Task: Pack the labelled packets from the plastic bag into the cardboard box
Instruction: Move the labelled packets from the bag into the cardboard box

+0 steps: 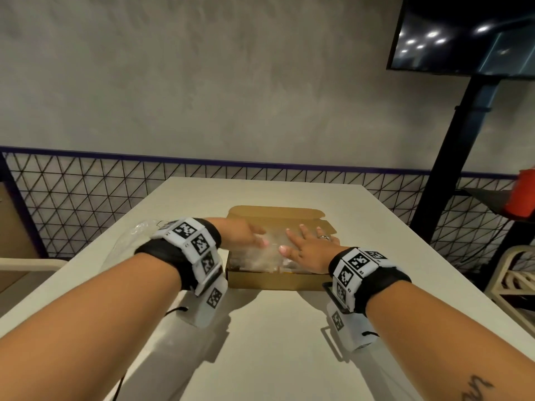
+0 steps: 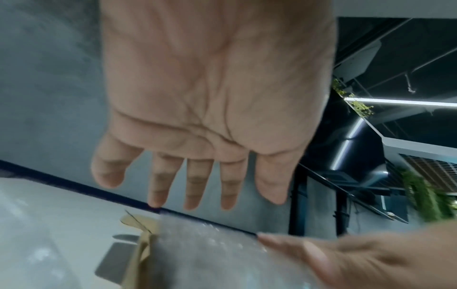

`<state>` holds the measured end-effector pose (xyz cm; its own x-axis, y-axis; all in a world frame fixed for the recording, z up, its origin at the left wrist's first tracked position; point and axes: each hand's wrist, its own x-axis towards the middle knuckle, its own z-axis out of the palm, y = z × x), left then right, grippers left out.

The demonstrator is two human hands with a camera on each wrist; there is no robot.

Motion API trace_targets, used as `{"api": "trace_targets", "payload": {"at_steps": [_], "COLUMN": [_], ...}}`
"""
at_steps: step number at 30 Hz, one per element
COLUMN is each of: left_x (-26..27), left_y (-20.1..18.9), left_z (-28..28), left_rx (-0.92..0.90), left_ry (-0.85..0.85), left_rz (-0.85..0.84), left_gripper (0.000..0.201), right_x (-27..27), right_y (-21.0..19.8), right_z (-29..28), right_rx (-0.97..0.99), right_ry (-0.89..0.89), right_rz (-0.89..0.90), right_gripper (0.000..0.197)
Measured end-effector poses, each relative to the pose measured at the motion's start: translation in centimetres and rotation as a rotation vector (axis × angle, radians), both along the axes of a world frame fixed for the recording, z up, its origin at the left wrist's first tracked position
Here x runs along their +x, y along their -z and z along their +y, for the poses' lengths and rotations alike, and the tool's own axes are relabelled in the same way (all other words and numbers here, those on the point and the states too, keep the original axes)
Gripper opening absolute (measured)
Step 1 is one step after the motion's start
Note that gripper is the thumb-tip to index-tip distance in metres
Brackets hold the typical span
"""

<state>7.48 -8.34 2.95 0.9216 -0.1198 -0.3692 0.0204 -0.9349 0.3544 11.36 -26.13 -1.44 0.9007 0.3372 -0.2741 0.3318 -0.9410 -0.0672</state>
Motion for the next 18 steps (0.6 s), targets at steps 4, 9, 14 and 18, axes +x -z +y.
{"api": "trace_targets", "payload": {"at_steps": [4,9,14,18], "left_x": [-1.3,-2.3,-2.3,-2.1], "left_y": [-1.6,-0.9,2.2,3.8], "left_z": [2.8,6.0,7.6,7.4], "left_rx": [0.087,0.188,0.473,0.483], "left_ry": [-0.191,-0.368,-0.247,-0.176], "left_rz": [-0.184,-0.087,0.052,0.046], "left_gripper": [0.041,0.033,0.041,0.047], "right_x": [-1.8,-3.3,-4.1,-4.4], "right_y": [-0.2,-0.8,-1.4,-0.7], "right_z": [-0.5,-0.7,0.9,2.8], "right_rx": [0.024,-0.012,0.041,0.011], "right_ry": [-0.037,-0.071,-0.120,-0.149], "right_rz": [0.006,0.019,-0.059,-0.033], "right_gripper": [0.065,0.067,0.071,0.075]}}
